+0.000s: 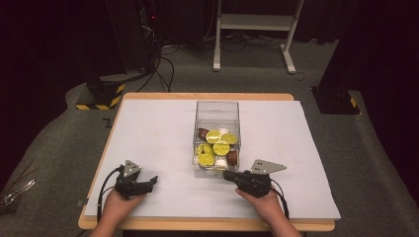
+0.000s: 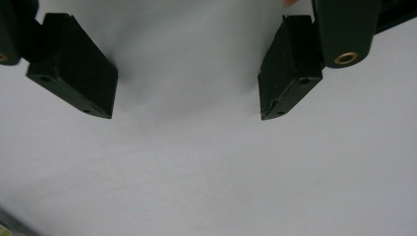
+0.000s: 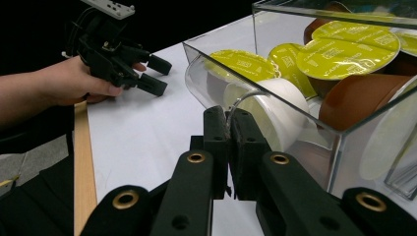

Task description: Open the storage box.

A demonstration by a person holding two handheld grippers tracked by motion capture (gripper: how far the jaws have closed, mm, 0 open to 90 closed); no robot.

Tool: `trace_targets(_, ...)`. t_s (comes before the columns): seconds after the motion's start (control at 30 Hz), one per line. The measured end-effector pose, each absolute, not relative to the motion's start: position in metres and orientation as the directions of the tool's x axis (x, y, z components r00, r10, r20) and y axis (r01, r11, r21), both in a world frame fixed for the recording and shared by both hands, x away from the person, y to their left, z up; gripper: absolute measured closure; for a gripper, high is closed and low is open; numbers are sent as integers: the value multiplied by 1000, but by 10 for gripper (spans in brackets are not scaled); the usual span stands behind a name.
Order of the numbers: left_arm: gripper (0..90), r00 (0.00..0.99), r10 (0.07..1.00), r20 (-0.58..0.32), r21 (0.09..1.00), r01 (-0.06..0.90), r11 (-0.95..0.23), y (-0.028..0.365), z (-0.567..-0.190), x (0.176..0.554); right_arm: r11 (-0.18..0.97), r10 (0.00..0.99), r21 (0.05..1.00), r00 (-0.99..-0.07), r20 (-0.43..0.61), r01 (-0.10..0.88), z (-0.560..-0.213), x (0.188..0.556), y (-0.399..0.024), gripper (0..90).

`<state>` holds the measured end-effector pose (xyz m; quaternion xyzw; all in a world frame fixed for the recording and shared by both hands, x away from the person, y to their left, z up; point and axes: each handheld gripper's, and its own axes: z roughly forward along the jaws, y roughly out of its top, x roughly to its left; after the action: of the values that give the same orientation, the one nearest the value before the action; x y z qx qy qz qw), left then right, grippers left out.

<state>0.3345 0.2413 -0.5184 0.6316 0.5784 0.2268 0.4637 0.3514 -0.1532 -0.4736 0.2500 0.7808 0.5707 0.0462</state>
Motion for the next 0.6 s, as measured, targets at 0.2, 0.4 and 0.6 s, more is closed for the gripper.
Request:
trace_targets(0.2, 230, 150, 915, -374, 850, 451, 274, 229, -520, 339, 228, 434, 914, -875, 213, 336, -474, 346, -154, 871)
trace_targets(0.4, 230, 159, 917, -365, 851, 456, 260, 230, -520, 338, 229, 429, 914, -878, 214, 335, -474, 340, -154, 872)
trace_targets(0.6, 230, 163, 918, -361, 852, 458, 254, 231, -520, 338, 232, 419, 913, -882, 217, 335, -474, 335, -157, 872)
